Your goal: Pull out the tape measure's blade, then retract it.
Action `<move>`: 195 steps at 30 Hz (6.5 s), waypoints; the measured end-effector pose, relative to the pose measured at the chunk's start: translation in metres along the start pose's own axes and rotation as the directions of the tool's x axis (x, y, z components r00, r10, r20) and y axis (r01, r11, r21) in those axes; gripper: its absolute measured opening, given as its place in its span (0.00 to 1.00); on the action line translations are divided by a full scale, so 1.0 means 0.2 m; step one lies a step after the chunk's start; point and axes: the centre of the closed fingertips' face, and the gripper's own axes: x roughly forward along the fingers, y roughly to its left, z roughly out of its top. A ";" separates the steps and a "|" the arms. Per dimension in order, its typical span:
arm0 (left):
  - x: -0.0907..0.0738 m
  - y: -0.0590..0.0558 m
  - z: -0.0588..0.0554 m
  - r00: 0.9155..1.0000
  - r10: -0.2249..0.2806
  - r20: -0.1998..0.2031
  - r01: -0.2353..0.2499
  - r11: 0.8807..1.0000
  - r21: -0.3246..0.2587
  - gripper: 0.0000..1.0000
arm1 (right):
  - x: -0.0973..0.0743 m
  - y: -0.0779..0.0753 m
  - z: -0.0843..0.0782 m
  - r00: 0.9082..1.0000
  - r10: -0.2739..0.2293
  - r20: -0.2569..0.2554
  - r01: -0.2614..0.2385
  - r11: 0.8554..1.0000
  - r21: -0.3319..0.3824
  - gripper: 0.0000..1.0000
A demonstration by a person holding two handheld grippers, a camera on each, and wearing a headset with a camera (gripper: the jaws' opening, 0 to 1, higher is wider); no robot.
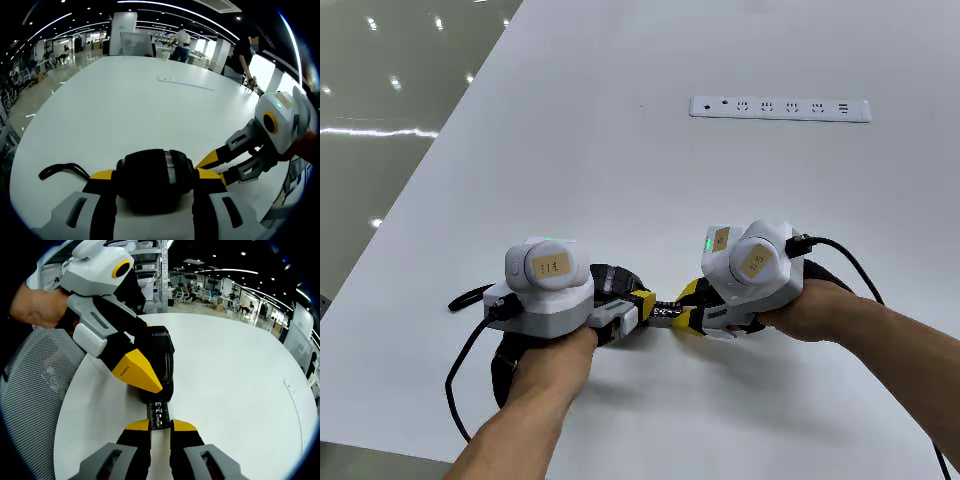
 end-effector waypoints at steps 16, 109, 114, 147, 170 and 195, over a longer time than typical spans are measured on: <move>0.00 0.01 0.01 1.000 -0.001 0.001 0.001 1.000 -0.005 0.56 | 0.06 0.01 0.06 1.000 0.024 0.001 -0.024 0.999 -0.027 0.10; -0.16 0.02 -0.06 0.989 -0.143 -0.045 0.147 0.982 0.116 0.73 | -0.39 0.04 -0.27 0.988 -0.152 -0.016 0.153 0.977 0.147 0.35; -0.18 0.04 -0.10 0.986 -0.156 -0.051 0.162 0.977 0.139 0.73 | -0.43 0.06 -0.33 0.984 -0.175 -0.018 0.175 0.968 0.180 0.38; -0.32 -0.06 -0.15 0.953 -0.302 0.025 0.279 0.907 0.316 0.83 | -0.70 0.20 -0.48 0.938 -0.343 0.052 0.304 0.884 0.355 0.63; -0.40 -0.12 -0.18 0.935 -0.352 0.041 0.310 0.870 0.384 0.91 | -0.77 0.27 -0.50 0.878 -0.461 0.130 0.367 0.821 0.437 0.86; -0.45 -0.18 -0.19 0.920 -0.389 0.043 0.339 0.846 0.411 0.99 | -0.78 0.32 -0.42 0.859 -0.468 0.209 0.326 0.813 0.483 0.99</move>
